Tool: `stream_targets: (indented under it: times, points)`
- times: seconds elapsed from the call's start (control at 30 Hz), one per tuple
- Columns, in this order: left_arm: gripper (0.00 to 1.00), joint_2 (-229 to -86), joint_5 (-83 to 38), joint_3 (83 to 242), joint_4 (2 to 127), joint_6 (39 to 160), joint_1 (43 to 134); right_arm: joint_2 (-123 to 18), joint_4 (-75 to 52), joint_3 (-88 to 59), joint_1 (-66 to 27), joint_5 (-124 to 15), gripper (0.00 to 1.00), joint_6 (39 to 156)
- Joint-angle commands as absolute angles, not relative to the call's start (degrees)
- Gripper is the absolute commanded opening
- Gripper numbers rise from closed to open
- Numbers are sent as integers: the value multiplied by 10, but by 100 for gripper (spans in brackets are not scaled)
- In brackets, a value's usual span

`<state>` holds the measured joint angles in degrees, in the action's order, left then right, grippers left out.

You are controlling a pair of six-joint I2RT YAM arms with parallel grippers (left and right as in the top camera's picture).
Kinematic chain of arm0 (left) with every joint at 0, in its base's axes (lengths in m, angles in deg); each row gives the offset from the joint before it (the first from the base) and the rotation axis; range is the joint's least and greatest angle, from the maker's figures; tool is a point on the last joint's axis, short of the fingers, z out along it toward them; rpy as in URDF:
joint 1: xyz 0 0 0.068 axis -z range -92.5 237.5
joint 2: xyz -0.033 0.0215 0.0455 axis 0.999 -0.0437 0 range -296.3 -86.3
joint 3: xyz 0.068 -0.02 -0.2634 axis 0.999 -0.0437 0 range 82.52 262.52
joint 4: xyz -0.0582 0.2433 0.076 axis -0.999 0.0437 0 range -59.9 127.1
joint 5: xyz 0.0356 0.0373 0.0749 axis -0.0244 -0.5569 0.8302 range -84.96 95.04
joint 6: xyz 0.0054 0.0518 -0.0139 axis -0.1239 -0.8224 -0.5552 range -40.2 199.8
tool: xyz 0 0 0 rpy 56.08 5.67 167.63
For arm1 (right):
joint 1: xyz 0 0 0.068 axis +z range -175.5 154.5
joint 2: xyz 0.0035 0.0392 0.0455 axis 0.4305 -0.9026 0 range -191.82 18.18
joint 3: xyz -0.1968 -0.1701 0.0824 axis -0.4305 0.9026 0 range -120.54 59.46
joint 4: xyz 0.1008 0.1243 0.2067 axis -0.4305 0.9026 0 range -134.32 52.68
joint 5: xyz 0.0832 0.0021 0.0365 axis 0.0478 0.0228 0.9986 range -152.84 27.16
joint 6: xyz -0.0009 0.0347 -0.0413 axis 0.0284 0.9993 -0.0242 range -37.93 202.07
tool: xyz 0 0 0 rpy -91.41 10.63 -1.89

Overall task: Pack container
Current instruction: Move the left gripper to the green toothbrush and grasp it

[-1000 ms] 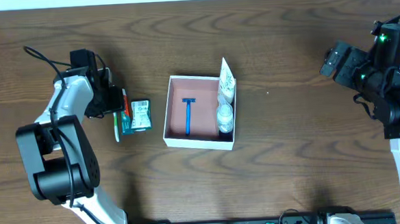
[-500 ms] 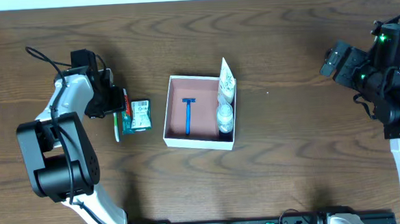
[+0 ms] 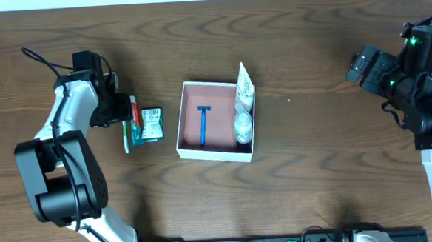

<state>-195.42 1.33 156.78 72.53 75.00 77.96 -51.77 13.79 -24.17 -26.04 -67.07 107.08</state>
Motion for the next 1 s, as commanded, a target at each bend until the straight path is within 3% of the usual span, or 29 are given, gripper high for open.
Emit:
stream_targets:
  times: [0.0,0.37,0.6,0.77,0.97]
  points:
    - [63,-1970,54,1563,719,743,779,-518,139,-247,-263,-669,99,1069]
    - [63,-2013,55,1562,701,742,779,-518,139,-247,-263,-669,99,1069]
    - [39,-2018,26,1561,705,743,780,-518,139,-247,-263,-669,99,1069]
    - [9,-2018,25,1561,708,745,780,-518,139,-247,-263,-669,99,1069]
    - [6,-2007,27,1563,728,745,779,-518,139,-247,-263,-669,99,1069]
